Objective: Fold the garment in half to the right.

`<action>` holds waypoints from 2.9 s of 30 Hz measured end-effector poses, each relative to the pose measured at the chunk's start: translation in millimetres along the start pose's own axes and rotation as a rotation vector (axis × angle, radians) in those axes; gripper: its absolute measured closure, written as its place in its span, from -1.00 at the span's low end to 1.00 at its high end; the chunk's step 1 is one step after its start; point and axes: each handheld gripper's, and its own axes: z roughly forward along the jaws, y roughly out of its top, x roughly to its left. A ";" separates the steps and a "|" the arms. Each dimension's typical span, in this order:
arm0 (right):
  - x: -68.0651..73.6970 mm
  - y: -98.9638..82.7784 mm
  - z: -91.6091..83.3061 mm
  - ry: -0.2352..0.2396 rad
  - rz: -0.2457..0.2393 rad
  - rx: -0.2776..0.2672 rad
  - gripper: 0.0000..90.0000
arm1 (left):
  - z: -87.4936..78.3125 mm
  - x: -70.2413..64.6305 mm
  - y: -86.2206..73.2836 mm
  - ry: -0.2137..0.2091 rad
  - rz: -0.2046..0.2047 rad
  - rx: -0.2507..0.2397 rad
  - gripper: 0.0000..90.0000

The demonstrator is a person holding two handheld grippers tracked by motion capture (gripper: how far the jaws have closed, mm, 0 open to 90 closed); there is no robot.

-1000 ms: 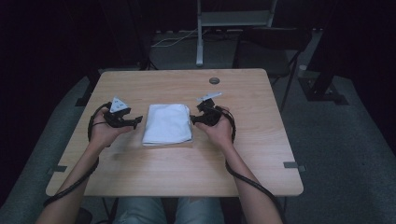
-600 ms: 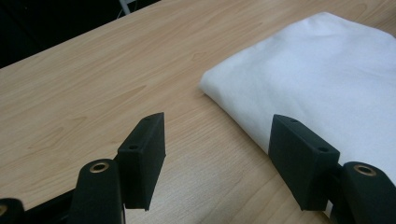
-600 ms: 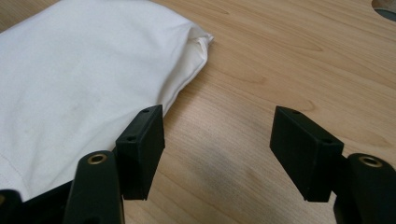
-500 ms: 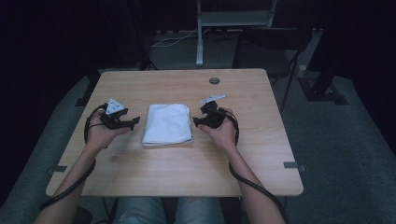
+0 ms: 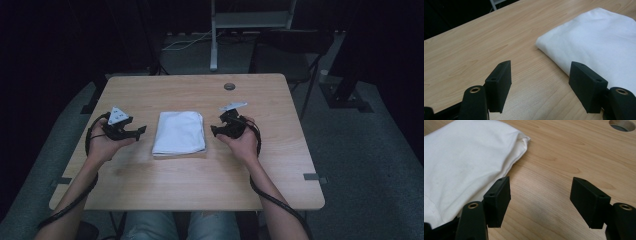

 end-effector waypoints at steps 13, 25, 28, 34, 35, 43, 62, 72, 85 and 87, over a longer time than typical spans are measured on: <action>-6.6 -6.4 -11.6 -0.016 0.019 -0.019 -0.32 | -9.0 2.2 -5.2 0.010 -0.018 -0.023 -0.24; -12.0 -14.6 -19.2 -0.033 0.029 -0.019 -0.34 | -17.9 5.1 -11.5 0.020 -0.023 -0.030 -0.24; -12.7 -15.9 -20.2 -0.034 0.031 -0.020 -0.34 | -19.4 5.3 -12.9 0.021 -0.025 -0.031 -0.24; -15.5 -20.0 -24.8 -0.040 0.036 -0.023 -0.35 | -22.5 4.4 -15.7 0.021 -0.021 -0.032 -0.24; -16.1 -20.6 -25.8 -0.042 0.039 -0.025 -0.35 | -22.8 4.4 -15.9 0.021 -0.021 -0.032 -0.24; -20.0 -24.2 -31.7 -0.049 0.048 -0.034 -0.35 | -27.3 5.7 -18.5 0.022 -0.034 -0.045 -0.24; -25.2 -32.8 -42.1 -0.066 0.060 -0.048 -0.36 | -36.2 7.6 -28.1 0.040 -0.034 -0.048 -0.25; -30.3 -38.6 -47.2 -0.076 0.069 -0.052 -0.37 | -43.0 9.2 -30.7 0.046 -0.038 -0.058 -0.25; -40.2 -45.3 -57.2 -0.097 0.086 -0.059 -0.38 | -48.1 11.7 -37.6 0.056 -0.043 -0.055 -0.26; -41.7 -46.5 -58.9 -0.101 0.089 -0.058 -0.38 | -49.2 12.1 -38.6 0.059 -0.043 -0.055 -0.26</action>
